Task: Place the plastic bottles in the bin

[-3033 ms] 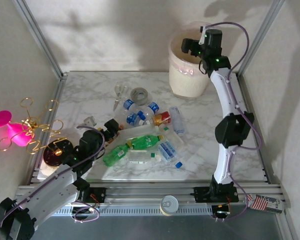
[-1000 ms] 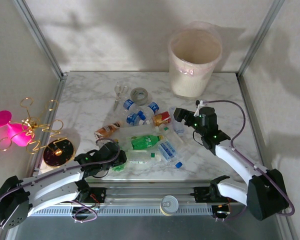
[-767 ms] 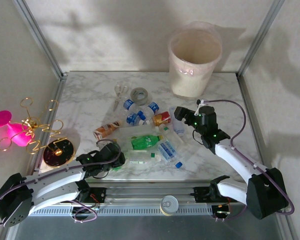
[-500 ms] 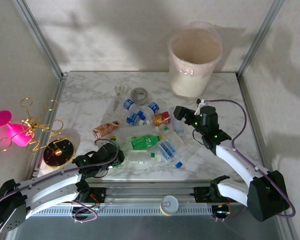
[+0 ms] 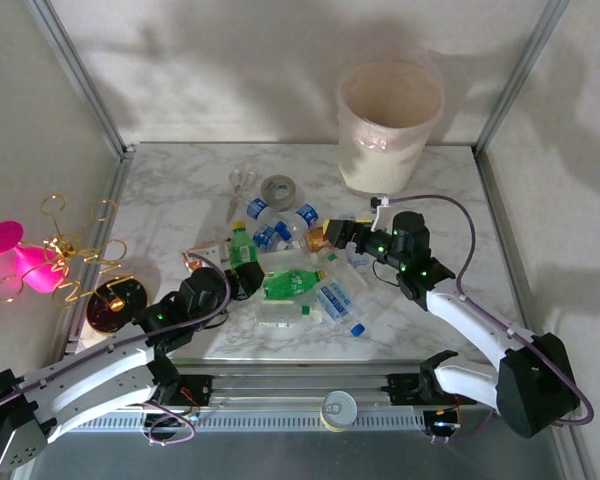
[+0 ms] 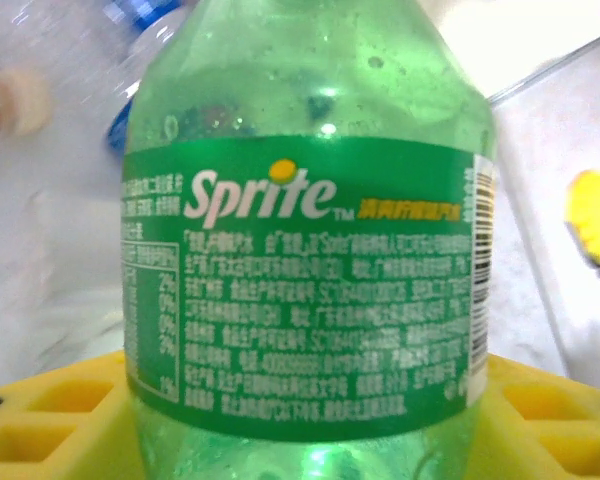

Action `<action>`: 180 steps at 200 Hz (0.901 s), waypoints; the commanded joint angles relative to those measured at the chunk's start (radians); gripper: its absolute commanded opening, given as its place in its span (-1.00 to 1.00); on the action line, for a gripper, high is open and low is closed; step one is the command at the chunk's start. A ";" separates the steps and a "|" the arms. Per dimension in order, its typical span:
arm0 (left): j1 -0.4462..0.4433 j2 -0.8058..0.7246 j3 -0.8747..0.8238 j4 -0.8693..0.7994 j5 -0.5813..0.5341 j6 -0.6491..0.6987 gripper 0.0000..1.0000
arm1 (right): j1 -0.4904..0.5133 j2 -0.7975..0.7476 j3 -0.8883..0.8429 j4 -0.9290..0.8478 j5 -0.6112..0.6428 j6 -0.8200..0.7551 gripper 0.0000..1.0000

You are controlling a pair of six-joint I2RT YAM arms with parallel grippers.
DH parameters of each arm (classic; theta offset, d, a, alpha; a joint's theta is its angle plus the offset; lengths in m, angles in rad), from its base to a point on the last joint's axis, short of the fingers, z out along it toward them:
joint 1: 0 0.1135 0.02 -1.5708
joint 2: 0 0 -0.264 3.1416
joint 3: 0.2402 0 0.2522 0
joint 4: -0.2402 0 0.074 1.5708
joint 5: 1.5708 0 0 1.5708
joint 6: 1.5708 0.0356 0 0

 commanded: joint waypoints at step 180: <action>-0.147 0.378 0.177 0.405 0.077 0.297 -0.14 | 0.195 0.215 0.138 0.134 -0.174 0.032 0.58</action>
